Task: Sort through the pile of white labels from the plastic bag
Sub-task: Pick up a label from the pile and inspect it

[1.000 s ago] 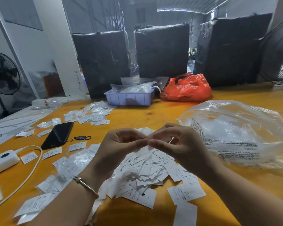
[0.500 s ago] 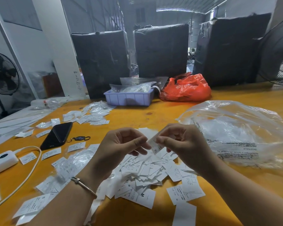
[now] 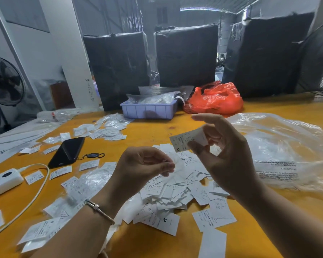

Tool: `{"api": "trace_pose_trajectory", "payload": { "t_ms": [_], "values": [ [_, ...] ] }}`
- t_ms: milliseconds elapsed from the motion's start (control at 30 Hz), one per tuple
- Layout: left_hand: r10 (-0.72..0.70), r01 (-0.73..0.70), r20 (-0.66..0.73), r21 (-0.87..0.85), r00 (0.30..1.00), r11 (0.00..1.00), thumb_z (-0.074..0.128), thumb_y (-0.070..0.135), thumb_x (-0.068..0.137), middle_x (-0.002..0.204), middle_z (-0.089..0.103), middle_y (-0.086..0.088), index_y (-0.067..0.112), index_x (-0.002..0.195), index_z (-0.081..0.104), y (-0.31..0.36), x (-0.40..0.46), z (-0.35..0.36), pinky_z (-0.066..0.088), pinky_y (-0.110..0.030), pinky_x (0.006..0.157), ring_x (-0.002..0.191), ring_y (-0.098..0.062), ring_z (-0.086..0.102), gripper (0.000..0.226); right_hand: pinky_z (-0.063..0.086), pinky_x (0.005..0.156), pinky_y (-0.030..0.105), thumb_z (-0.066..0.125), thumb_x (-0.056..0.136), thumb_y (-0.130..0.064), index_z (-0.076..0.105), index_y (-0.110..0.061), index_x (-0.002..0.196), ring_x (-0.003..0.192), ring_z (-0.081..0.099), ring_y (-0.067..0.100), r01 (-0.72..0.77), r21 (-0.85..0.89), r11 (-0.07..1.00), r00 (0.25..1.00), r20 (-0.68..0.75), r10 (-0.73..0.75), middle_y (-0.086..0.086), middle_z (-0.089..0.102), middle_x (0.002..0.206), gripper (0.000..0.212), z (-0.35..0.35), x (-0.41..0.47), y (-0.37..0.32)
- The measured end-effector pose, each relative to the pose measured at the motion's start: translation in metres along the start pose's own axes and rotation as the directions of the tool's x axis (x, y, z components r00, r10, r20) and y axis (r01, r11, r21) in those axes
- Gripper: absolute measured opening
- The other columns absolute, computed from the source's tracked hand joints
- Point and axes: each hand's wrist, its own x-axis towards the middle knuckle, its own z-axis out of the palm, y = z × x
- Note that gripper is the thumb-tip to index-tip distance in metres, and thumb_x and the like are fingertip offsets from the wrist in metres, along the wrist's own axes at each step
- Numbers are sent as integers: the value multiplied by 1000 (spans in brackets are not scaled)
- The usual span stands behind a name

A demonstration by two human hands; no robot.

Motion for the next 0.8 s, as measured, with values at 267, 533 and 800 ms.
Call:
{"api": "trace_pose_trajectory", "payload": {
  "t_ms": [267, 533, 800],
  "values": [
    [26, -26, 30, 18, 999, 999, 78, 23, 72, 77, 77, -3, 8, 86, 76, -2, 0, 1, 58, -21, 64, 69, -19, 74, 21, 50, 58, 37, 75, 78, 0, 62, -11, 109, 63, 58, 19, 58, -94, 994, 996, 73, -51, -2, 64, 75, 35, 3, -1, -2],
    [29, -30, 19, 31, 999, 999, 77, 23, 72, 76, 77, -4, 9, 85, 76, -1, 0, -1, 56, -19, 62, 67, -19, 74, 19, 46, 54, 24, 67, 81, -7, 67, -10, 93, 58, 49, 8, 181, -243, 953, 980, 128, -153, -8, 64, 75, 13, 1, 0, -4],
    [42, -45, 37, 65, 998, 997, 77, 23, 72, 76, 77, -2, 8, 86, 76, -3, -1, 0, 58, -21, 63, 67, -18, 74, 22, 45, 58, 19, 71, 81, -3, 66, -8, 90, 59, 53, 10, 167, -184, 969, 981, 128, -144, -13, 57, 74, 11, 2, -1, -7]
  ]
}}
